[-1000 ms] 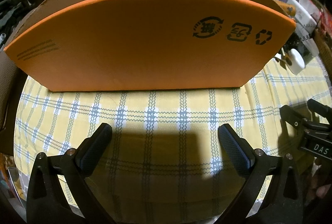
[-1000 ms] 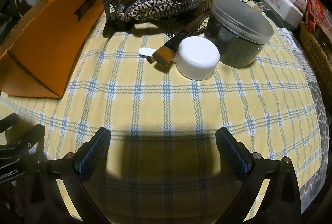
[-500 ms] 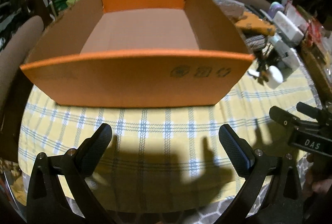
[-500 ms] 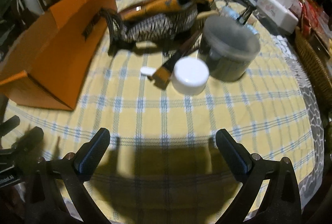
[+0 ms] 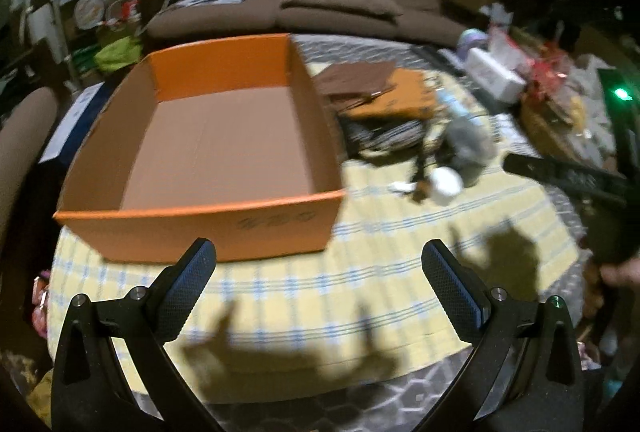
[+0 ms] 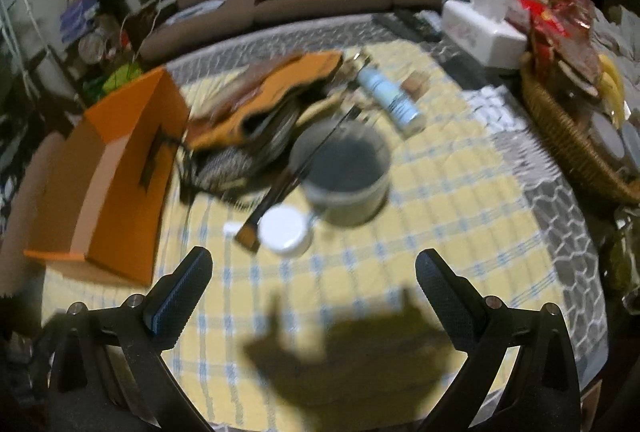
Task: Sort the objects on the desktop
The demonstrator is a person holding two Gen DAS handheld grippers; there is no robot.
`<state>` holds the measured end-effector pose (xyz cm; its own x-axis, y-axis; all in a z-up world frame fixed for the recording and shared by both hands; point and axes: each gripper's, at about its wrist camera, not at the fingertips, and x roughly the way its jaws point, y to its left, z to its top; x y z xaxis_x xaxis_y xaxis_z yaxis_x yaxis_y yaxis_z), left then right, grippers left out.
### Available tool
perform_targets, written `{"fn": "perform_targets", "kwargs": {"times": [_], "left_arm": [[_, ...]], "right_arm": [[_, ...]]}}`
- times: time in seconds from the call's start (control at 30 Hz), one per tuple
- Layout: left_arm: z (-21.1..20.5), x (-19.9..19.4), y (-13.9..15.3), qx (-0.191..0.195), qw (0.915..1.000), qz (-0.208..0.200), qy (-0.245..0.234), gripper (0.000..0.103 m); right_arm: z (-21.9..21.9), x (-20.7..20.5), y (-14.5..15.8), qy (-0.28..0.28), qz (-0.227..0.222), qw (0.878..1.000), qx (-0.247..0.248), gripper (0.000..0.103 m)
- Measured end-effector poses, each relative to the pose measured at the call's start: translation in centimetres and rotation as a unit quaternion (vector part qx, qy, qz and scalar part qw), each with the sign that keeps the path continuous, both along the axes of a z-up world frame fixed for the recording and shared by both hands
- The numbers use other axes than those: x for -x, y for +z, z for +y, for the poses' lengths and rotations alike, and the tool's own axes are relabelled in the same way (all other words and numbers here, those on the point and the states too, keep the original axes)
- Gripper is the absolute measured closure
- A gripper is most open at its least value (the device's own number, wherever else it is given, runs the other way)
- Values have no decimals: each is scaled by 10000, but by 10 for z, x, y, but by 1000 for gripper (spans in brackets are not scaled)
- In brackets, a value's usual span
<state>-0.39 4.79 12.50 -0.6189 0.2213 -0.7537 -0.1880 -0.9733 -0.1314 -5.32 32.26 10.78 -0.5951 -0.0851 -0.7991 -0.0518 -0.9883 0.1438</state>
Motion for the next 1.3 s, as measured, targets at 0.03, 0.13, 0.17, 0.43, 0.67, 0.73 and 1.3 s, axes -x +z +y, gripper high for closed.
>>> {"fn": "perform_targets", "kwargs": {"times": [0.03, 0.13, 0.17, 0.43, 0.67, 0.73, 1.3], "left_arm": [[5, 1, 3, -38, 9999, 35, -97, 0], [22, 4, 13, -100, 9990, 158, -408, 0], [27, 5, 15, -103, 9986, 196, -481, 0], [76, 26, 22, -128, 9929, 446, -1093, 1], [113, 53, 7, -37, 9899, 328, -1380, 18], [123, 59, 1, 15, 9884, 306, -1490, 23], [146, 121, -62, 131, 9887, -283, -1465, 88]], "right_arm": [[7, 4, 5, -34, 49, 9999, 100, 0], [25, 15, 18, -89, 156, 9984, 545, 0], [29, 17, 20, -104, 188, 9976, 659, 1], [59, 50, 23, -393, 205, 9803, 1924, 8], [74, 72, -7, -513, -175, 9553, 2907, 36], [75, 76, -13, -440, -230, 9506, 3063, 40], [78, 99, -35, -210, -426, 9268, 3726, 68]]}}
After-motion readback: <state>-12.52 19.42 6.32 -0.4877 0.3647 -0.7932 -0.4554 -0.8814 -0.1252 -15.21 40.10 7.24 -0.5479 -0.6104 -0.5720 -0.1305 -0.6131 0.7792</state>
